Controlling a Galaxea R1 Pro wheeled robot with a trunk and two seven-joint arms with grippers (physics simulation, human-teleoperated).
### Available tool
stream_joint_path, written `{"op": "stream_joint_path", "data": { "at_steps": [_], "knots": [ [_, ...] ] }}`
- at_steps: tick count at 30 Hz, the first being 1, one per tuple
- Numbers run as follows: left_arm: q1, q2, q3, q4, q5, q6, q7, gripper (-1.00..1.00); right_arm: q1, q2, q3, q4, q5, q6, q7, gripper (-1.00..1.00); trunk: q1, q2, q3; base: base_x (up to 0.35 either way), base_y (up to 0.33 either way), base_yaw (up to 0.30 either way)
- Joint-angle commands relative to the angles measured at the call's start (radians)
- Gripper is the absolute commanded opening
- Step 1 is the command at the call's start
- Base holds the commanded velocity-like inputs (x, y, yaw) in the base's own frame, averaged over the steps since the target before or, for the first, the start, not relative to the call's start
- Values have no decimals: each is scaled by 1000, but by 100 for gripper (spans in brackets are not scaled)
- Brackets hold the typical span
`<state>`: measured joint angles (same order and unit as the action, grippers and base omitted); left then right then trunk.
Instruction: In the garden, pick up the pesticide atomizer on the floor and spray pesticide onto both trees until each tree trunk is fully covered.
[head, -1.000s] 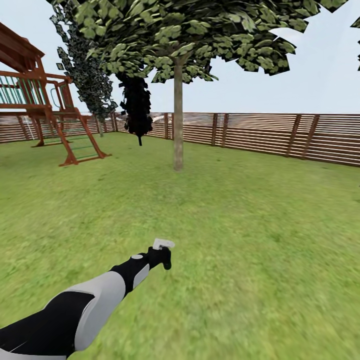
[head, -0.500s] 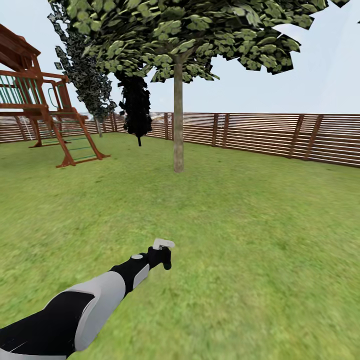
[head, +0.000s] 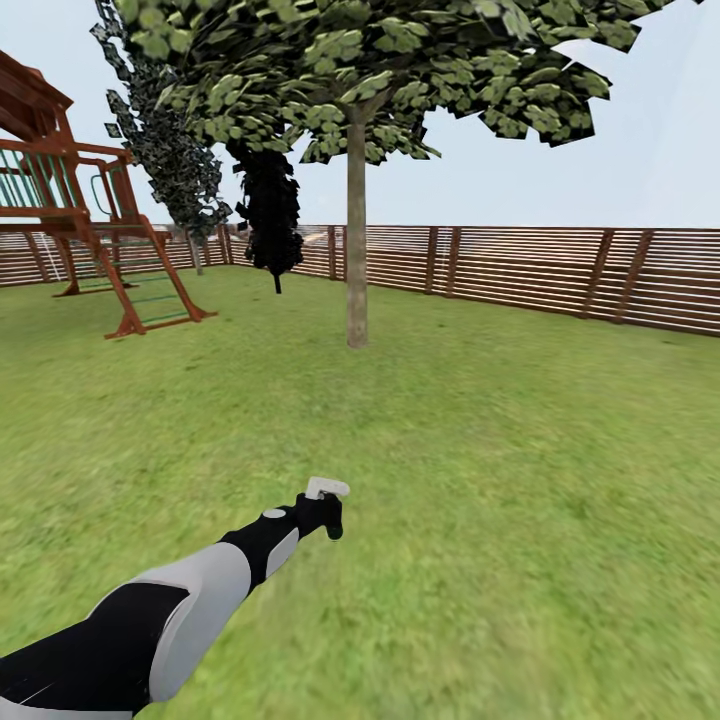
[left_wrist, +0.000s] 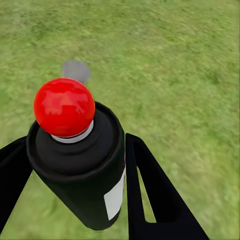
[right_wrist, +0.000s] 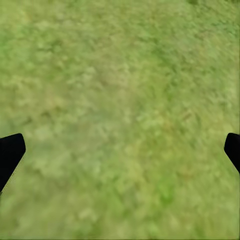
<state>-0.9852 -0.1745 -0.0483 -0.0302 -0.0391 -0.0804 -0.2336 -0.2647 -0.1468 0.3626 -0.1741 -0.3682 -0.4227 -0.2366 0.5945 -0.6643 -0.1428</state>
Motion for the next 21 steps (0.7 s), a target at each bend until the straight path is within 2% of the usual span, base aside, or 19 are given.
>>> {"op": "stream_joint_path", "data": {
  "at_steps": [1, 21],
  "knots": [
    [-1, 0, -4, 1, -4, -5, 0, -100, -1, 0, 9, 0, -8, -2, -4, 100, 1, -1, -2, 350, 0, 0],
    [-1, 0, -4, 1, -4, -5, 0, -100, -1, 0, 9, 0, -8, -2, -4, 100, 1, -1, -2, 350, 0, 0]
  ]
}}
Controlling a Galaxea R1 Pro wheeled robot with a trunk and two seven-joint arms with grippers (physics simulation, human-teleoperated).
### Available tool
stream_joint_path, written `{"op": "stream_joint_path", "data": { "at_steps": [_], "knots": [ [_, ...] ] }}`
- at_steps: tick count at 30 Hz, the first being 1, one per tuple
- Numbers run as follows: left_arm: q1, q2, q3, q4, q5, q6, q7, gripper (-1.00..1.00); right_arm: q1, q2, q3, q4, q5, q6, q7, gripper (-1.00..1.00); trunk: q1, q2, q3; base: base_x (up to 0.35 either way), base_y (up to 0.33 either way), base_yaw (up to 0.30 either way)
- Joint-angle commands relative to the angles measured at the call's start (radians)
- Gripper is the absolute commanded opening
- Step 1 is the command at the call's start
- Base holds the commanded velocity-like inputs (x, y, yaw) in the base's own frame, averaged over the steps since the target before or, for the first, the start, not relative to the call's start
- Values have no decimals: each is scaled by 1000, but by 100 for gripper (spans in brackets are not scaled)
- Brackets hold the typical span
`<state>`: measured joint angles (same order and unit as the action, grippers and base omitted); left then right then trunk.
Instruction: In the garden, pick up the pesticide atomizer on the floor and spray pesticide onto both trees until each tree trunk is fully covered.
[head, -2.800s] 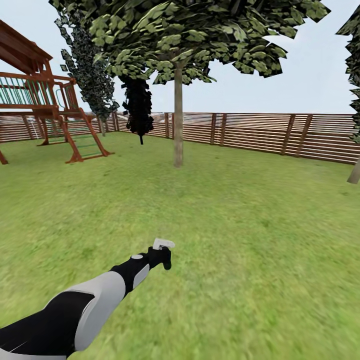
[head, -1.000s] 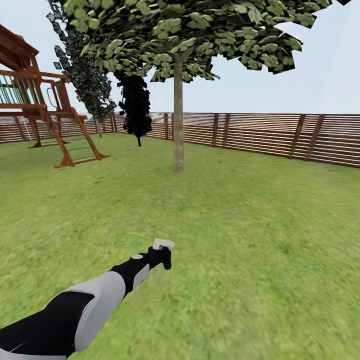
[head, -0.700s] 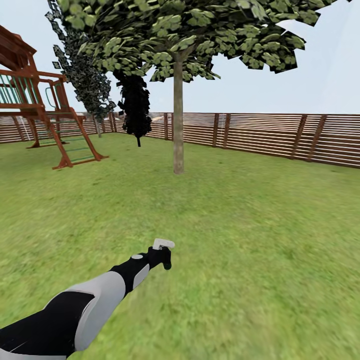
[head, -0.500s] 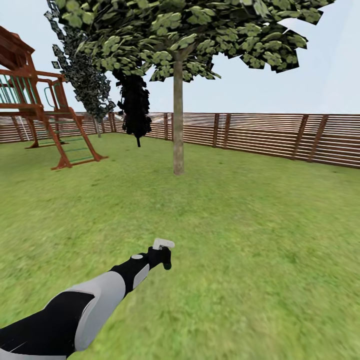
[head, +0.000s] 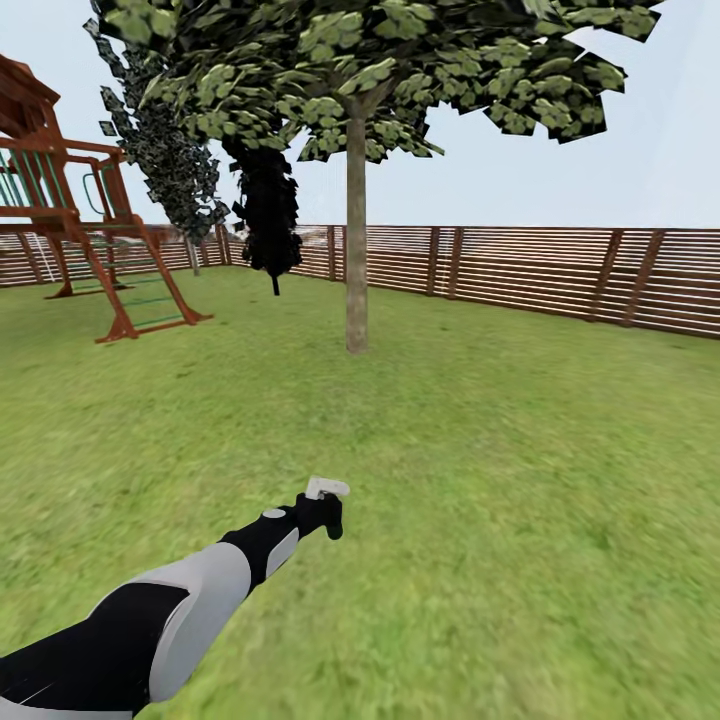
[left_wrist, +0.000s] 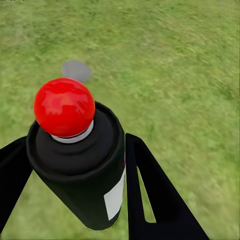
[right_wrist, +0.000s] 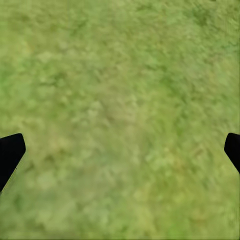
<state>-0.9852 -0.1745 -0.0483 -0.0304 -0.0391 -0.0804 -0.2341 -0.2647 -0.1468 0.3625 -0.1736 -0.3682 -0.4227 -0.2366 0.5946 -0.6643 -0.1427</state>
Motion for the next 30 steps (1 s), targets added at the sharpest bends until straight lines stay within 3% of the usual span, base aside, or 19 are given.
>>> {"op": "stream_joint_path", "data": {
  "at_steps": [1, 30],
  "knots": [
    [-1, 0, -4, 1, -4, -5, 0, -100, -1, 0, 9, 0, -8, -2, -4, 100, 1, -1, -2, 350, 0, 0],
    [-1, 0, -4, 1, -4, -5, 0, -100, -1, 0, 9, -1, -8, -2, -4, 100, 1, -1, -2, 350, 0, 0]
  ]
}}
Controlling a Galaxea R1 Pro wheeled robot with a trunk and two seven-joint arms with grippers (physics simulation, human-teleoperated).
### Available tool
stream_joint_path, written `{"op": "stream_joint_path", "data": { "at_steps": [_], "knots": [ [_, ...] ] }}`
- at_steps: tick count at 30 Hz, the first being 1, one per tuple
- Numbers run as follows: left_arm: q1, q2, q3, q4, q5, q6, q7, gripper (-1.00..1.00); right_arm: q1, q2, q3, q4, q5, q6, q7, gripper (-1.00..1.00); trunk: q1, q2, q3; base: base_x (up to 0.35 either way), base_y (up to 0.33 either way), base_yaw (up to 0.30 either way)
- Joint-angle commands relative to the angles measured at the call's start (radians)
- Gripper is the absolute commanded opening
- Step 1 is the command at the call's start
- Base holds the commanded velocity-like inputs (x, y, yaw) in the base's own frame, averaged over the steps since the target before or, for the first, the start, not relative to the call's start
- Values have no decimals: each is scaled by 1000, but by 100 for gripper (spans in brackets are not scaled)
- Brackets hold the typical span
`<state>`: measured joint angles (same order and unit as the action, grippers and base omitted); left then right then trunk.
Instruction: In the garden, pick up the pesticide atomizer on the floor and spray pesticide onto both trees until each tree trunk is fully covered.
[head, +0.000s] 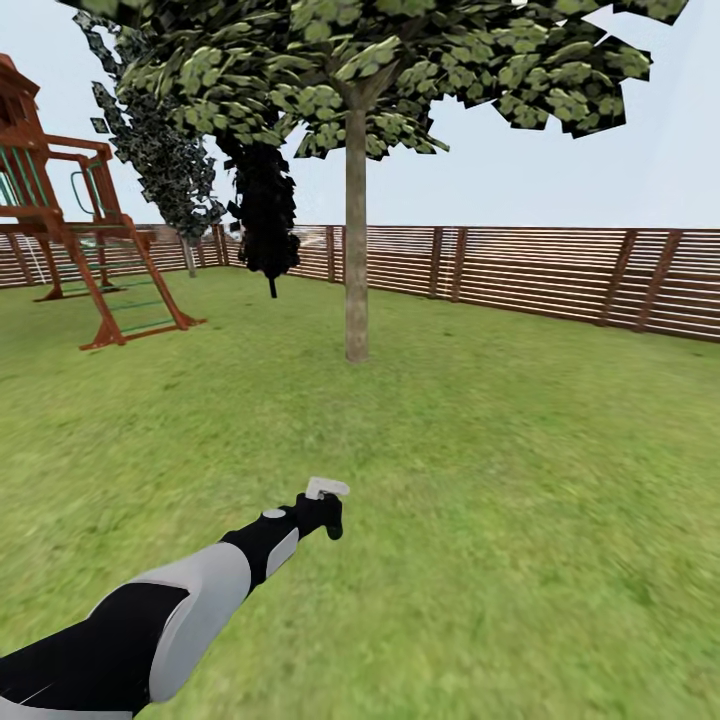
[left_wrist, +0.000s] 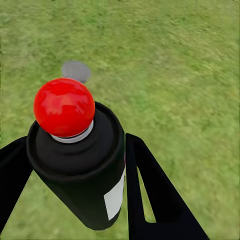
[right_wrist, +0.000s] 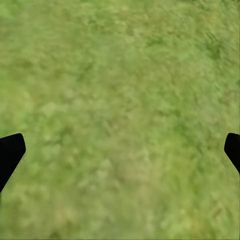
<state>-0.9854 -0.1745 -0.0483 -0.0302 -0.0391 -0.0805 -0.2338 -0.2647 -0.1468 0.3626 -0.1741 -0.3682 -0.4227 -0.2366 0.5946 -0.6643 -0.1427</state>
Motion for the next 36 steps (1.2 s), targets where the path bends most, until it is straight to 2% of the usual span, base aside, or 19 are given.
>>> {"op": "stream_joint_path", "data": {
  "at_steps": [1, 20, 36],
  "knots": [
    [-1, 0, -4, 1, -4, -5, 0, -100, -1, 0, 9, -1, -8, -2, -4, 100, 1, -1, -2, 350, 0, 0],
    [-1, 0, -4, 1, -4, -5, 0, -100, -1, 0, 9, 0, -8, -2, -4, 100, 1, -1, -2, 350, 2, 0],
    [-1, 0, -4, 1, -4, -5, 0, -100, -1, 0, 9, 0, -8, -2, -4, 100, 1, -1, -2, 350, 87, 0]
  ]
}}
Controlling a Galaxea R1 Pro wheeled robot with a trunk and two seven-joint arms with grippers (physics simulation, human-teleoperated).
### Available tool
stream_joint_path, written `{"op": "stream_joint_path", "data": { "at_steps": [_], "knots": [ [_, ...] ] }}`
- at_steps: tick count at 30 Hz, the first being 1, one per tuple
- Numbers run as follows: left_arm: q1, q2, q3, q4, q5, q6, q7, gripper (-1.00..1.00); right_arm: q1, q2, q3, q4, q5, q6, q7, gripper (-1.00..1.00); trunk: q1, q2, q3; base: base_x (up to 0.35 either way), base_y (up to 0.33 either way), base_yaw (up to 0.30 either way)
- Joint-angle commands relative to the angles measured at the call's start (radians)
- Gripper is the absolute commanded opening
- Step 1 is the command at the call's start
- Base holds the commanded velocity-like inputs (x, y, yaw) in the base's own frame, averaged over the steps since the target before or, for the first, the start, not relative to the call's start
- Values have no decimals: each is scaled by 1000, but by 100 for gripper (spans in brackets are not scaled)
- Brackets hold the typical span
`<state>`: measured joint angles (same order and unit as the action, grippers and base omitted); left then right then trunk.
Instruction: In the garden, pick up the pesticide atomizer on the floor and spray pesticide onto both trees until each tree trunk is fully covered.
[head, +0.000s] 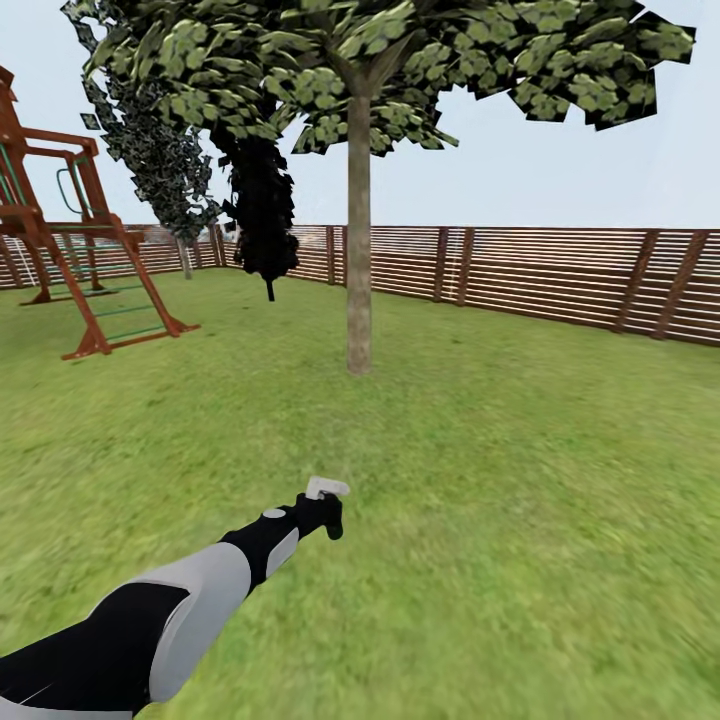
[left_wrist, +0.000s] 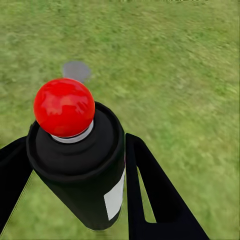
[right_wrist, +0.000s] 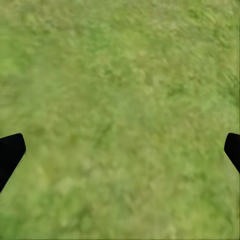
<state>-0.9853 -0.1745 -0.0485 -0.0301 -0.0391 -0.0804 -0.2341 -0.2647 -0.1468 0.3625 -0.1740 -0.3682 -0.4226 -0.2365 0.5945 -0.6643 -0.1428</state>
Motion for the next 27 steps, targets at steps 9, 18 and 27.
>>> {"op": "stream_joint_path", "data": {
  "at_steps": [9, 18, 27],
  "knots": [
    [-1, 0, -5, 1, -4, -5, 0, -100, -1, 0, 9, 0, -8, -2, -4, 100, 1, -1, -2, 350, 22, 0],
    [-1, 0, -5, 1, -4, -5, -1, -100, -1, 0, 9, 0, -8, -2, -4, 100, 1, -1, -2, 350, 0, 0],
    [-1, 0, -4, 1, -4, -5, 0, -100, -1, 0, 9, 0, -8, -2, -4, 100, 1, -1, -2, 350, 0, 0]
  ]
}}
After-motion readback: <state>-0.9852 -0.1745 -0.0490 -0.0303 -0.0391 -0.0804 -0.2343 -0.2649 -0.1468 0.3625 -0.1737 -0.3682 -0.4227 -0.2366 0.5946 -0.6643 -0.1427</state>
